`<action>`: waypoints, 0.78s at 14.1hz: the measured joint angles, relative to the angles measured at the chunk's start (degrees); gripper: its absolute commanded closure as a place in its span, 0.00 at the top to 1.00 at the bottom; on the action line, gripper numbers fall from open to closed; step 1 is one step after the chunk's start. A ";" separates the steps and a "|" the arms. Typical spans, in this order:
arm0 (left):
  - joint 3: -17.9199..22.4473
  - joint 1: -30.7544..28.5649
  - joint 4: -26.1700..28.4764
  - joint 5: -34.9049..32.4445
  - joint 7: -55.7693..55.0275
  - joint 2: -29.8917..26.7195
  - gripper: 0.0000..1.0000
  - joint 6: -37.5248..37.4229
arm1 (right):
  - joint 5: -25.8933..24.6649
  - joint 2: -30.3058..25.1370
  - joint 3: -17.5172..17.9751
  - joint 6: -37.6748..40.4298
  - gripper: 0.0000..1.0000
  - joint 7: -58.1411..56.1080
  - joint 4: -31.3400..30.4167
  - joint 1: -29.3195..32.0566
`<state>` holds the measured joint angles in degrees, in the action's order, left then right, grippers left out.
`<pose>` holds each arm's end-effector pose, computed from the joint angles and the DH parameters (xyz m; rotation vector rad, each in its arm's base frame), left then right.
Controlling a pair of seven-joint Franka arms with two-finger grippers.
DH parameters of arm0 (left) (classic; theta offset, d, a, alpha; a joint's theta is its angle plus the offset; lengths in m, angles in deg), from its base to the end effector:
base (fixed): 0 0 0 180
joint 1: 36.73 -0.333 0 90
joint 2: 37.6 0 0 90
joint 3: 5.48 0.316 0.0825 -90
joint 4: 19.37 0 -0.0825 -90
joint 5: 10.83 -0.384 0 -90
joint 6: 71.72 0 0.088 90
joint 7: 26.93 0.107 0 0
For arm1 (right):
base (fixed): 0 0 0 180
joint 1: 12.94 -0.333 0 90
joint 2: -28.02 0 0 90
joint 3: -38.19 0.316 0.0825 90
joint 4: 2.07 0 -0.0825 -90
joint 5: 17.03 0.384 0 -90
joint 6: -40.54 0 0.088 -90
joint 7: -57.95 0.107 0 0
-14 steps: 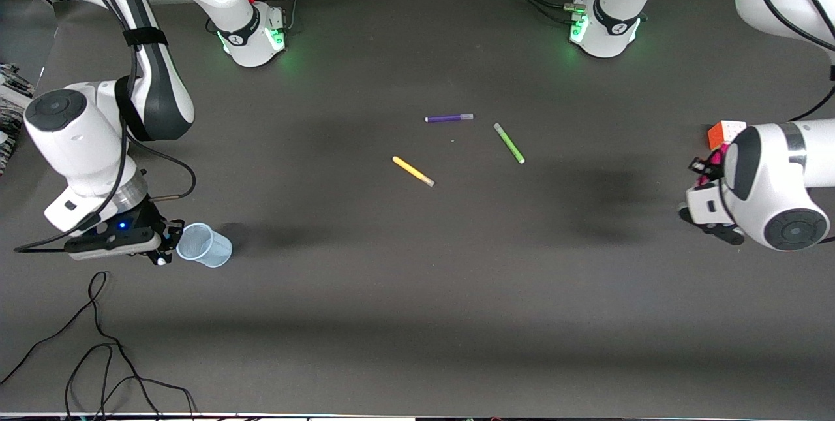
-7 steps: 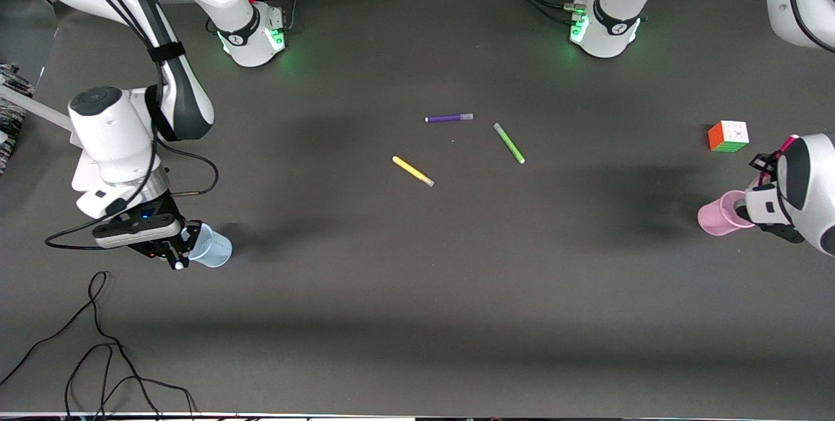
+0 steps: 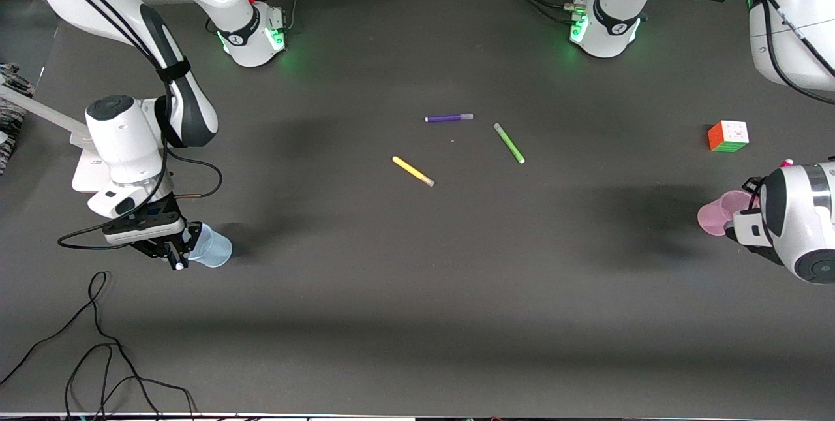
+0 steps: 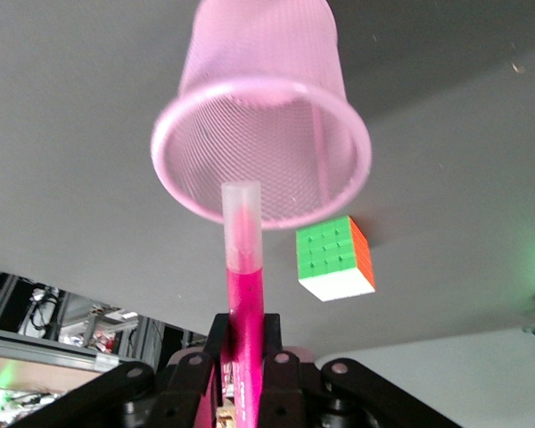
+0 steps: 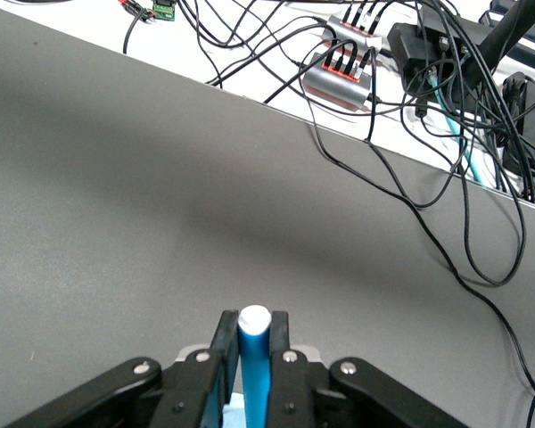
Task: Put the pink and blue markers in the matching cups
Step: 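Lower the blue marker into the blue cup while the left gripper lowers pink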
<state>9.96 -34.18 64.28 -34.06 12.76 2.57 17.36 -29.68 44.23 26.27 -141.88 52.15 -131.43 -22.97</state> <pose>0.6319 0.1602 0.2655 -2.5498 0.7830 1.0908 0.5858 0.0044 0.3115 2.8029 0.4514 0.9268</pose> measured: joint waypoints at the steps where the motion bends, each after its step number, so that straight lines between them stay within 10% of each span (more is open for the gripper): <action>1: 0.00 0.00 -0.12 0.00 0.00 0.38 0.00 0.59 | 0.00 0.00 0.00 0.00 0.00 0.00 -0.06 -0.04; 2: 0.00 0.00 -0.16 0.02 0.00 0.73 0.00 0.82 | 0.00 0.01 0.00 0.00 0.00 0.00 -0.11 -0.06; 3: 0.00 0.00 -0.16 0.04 0.00 1.02 0.00 1.09 | 0.00 0.01 0.00 0.00 0.64 0.00 -0.14 -0.08; 4: -0.01 0.00 -0.17 0.06 0.00 1.31 0.00 1.66 | 0.00 0.01 0.00 0.00 1.00 0.00 -0.15 -0.07; 7: -0.26 0.06 -0.19 0.18 -0.02 2.34 0.06 2.89 | 0.00 0.01 0.00 0.00 1.00 0.00 -0.16 -0.07; 10: -0.52 0.34 -0.23 0.19 -0.44 2.74 0.43 3.00 | 0.00 0.00 0.00 0.12 1.00 0.00 -0.09 -0.09; 11: -0.59 0.40 -0.26 0.19 -0.56 2.74 0.95 3.00 | 0.00 -0.02 0.00 0.60 1.00 0.00 0.04 -0.13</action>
<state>9.37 -33.78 64.02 -33.87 12.20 5.31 20.37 -29.68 44.21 26.27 -141.28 52.15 -131.39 -23.10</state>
